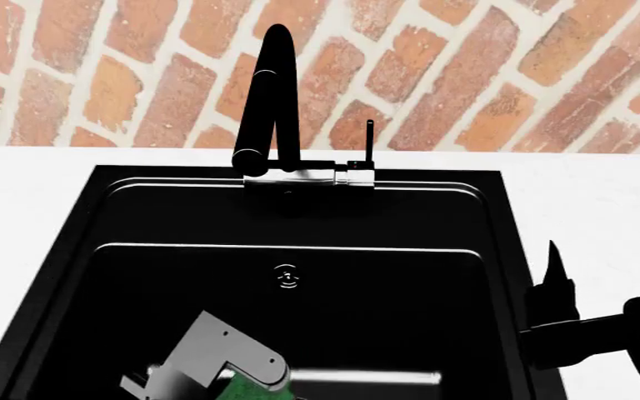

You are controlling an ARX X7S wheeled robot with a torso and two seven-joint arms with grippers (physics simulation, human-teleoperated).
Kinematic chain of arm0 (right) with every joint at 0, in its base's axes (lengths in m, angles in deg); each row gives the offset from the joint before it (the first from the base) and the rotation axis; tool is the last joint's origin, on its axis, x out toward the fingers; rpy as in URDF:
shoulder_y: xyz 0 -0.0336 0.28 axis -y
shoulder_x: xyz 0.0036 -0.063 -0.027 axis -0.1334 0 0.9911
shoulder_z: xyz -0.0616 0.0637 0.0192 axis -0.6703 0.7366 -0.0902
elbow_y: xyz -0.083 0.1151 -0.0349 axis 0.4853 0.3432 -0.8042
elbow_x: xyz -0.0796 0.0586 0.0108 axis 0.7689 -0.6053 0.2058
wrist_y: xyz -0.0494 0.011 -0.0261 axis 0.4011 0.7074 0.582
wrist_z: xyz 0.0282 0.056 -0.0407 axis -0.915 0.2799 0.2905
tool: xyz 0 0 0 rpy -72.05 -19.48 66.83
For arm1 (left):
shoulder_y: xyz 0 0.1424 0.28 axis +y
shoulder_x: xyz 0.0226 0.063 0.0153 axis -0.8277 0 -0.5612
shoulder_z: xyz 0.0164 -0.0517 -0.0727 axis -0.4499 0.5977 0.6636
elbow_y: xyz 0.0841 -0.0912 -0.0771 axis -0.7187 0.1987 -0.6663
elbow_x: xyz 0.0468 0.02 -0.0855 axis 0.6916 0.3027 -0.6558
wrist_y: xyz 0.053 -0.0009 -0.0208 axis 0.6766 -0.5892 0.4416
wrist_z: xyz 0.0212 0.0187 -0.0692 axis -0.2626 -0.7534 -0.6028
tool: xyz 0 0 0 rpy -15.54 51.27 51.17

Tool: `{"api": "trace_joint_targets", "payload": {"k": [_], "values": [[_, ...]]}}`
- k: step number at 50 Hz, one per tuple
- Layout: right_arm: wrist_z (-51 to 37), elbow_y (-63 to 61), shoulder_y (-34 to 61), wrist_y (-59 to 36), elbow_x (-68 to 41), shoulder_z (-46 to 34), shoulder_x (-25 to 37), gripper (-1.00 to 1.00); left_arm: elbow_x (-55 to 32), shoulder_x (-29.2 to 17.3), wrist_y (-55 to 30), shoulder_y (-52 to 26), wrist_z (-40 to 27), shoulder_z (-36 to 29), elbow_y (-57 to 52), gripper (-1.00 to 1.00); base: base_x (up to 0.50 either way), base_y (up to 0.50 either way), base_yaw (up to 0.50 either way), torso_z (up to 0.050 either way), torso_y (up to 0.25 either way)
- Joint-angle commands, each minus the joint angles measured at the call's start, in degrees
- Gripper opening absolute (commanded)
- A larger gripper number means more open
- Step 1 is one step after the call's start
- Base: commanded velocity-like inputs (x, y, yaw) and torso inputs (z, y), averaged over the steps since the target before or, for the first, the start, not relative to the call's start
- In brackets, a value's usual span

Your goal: Pick the pan and sponge and place them into the sink. Then turn on the water.

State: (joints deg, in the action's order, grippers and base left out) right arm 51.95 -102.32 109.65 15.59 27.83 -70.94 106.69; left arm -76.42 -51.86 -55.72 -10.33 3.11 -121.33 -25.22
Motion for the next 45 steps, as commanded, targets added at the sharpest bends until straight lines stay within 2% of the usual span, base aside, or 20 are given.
{"api": "trace_joint_targets", "payload": {"k": [1,2,11,19,24,28,36,45], "values": [[0.22,0.29,0.59,-0.11,0.08,-0.34,-0.56,1.0,-0.27,0.28,0.82,0.31,-0.2,-0.33,1.15,-1.0,0.0,0.0,0.0,0.0,0.0],[0.2,0.25,0.63,-0.2,0.16,-0.45,-0.56,1.0,-0.19,0.24,0.89,0.29,-0.15,-0.42,1.17,1.0,0.0,0.0,0.0,0.0,0.0],[0.08,0.16,0.22,0.07,-0.16,-0.14,-0.65,1.0,-1.36,0.05,0.08,0.17,-1.27,0.47,-0.04,1.0,0.0,0.0,0.0,0.0,0.0],[0.52,0.65,0.65,0.55,0.44,-0.61,-1.63,1.0,-5.82,-2.27,-3.89,-1.63,-5.71,4.06,-10.07,1.0,0.0,0.0,0.0,0.0,0.0],[0.78,1.06,1.54,0.74,0.46,-0.65,-2.27,1.0,-10.89,-3.47,-6.59,-3.83,-11.36,9.64,-17.69,1.0,0.0,0.0,0.0,0.0,0.0],[1.31,2.17,2.65,1.21,1.59,-1.45,-3.64,1.0,-11.52,-4.96,-6.7,-6.62,-12.53,11.54,-21.59,1.0,0.0,0.0,0.0,0.0,0.0],[2.04,4.76,5.39,3.39,4.15,-2.62,-7.51,1.0,-10.45,-5.88,-4.99,-9.82,-12.84,14.15,-19.19,1.0,0.0,0.0,0.0,0.0,0.0],[1.88,4.69,6.01,3.25,4.49,-2.81,-7.65,1.0,-10.67,-8.53,-4.47,-11.17,-14.11,17.27,-18.5,1.0,0.0,0.0,0.0,0.0,0.0]]}}
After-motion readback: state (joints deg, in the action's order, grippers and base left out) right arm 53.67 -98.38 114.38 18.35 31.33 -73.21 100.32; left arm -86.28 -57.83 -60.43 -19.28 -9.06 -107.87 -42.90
